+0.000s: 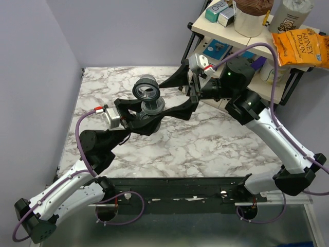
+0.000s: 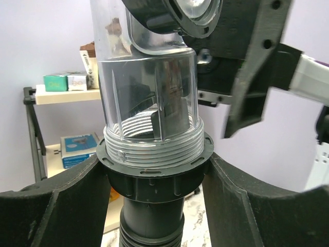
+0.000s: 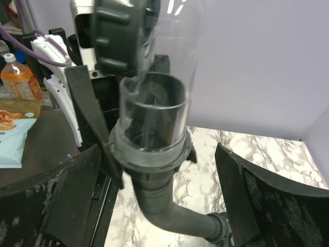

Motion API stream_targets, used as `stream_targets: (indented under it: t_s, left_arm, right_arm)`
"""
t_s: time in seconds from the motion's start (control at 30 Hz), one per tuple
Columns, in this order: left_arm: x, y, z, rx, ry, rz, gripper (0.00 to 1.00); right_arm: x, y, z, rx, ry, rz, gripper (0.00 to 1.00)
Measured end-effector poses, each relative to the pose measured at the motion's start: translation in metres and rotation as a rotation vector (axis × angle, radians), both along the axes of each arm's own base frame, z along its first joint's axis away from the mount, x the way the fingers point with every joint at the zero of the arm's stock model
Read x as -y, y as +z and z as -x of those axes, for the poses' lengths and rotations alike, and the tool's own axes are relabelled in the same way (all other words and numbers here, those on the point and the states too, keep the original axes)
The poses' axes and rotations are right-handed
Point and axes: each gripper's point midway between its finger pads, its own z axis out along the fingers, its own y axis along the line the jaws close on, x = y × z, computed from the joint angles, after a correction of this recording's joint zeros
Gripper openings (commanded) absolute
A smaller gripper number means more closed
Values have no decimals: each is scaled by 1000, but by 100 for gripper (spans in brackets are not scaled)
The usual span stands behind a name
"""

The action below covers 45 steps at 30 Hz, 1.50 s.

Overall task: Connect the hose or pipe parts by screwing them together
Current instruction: Install the adaptor on the pipeline.

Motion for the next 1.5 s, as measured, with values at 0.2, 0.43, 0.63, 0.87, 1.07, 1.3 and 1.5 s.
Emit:
stream_targets:
  t_s: [0.2,0.43,0.63,0.87,1.07,1.3,1.5]
  left_arm:
    - [3,-1,4,-7,-34,-5,0]
    - [5,-2,8,0,-55,-13,0]
    - [5,-2,10,3,-62,-16,0]
    - [6,-2,10,3,-64,-17,0]
    - [6,-2,10,3,-64,-16,0]
    - [5,-2,10,4,-63,-17,0]
    - [5,-2,10,8,-62,-19,0]
  right_arm:
    - [-14,-6,-6,-26,88,25,100]
    - [-16,-3,7,-46,200,28,100]
    - [-20,3,11,-53,260,17,100]
    - [-21,14,17,-53,323,-10,100]
    - [-25,20,18,-59,380,-34,91]
    - [-31,14,15,-98,432,-21,53]
    - [-31,13,17,-121,453,-11,6]
